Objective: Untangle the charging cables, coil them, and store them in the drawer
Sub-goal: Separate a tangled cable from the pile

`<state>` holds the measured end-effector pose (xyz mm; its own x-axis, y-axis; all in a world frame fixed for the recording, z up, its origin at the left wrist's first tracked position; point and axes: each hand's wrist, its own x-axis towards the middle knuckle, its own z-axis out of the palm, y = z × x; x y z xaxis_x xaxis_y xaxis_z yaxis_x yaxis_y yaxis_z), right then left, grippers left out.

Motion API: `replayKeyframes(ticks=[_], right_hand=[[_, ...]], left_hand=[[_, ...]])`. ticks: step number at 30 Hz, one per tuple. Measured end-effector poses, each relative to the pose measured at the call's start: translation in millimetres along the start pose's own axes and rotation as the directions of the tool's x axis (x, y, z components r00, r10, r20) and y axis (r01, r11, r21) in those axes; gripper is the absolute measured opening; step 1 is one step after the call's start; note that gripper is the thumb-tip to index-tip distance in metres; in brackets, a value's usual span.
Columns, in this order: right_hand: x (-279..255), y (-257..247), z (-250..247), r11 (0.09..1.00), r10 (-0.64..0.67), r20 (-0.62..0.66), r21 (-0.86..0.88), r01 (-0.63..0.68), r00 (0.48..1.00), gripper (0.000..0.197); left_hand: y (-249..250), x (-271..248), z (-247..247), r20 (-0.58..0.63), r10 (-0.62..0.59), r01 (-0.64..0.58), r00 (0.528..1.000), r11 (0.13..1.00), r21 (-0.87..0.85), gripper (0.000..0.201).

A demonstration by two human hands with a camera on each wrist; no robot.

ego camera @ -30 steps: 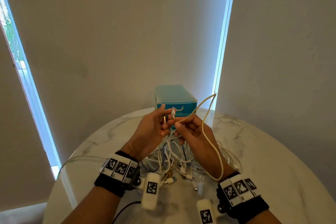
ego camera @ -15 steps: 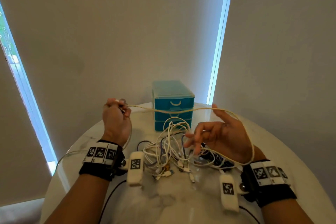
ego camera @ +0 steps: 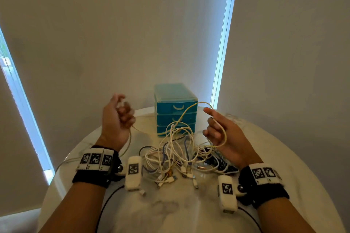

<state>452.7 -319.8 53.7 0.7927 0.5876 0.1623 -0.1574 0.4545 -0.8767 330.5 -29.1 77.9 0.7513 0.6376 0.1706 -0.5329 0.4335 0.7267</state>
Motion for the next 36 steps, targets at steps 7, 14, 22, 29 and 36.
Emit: replayKeyframes(ticks=[7, 14, 22, 29, 36], right_hand=[[-2.1, 18.6, 36.8, 0.935, -0.208, -0.068, -0.305, 0.178, 0.976, 0.030], [-4.4, 16.8, 40.0, 0.940, -0.211, -0.026, -0.280, 0.195, 0.977, 0.030], [-7.8, 25.8, 36.1, 0.873, -0.014, 0.097, -0.485, 0.060, 0.995, 0.027], [-6.9, 26.7, 32.6, 0.678, -0.164, 0.074, -0.716, 0.167, 0.984, 0.025], [-9.6, 18.1, 34.9, 0.811, -0.396, -0.100, -0.504, 0.296, 0.913, 0.027]], left_hand=[[-22.1, -52.7, 49.9, 0.444, -0.284, -0.247, 0.850, 0.529, 0.812, 0.025], [-36.0, -54.3, 51.9, 0.539, -0.240, -0.337, 0.808, 0.563, 0.755, 0.010], [-39.6, -42.6, 48.8, 0.317, 0.095, -0.274, 0.944, 0.760, 0.590, 0.027], [-36.5, -44.7, 49.8, 0.273, 0.177, -0.303, 0.945, 0.788, 0.536, 0.027], [-48.8, -48.6, 47.0, 0.449, -0.189, -0.249, 0.873, 0.619, 0.745, 0.038]])
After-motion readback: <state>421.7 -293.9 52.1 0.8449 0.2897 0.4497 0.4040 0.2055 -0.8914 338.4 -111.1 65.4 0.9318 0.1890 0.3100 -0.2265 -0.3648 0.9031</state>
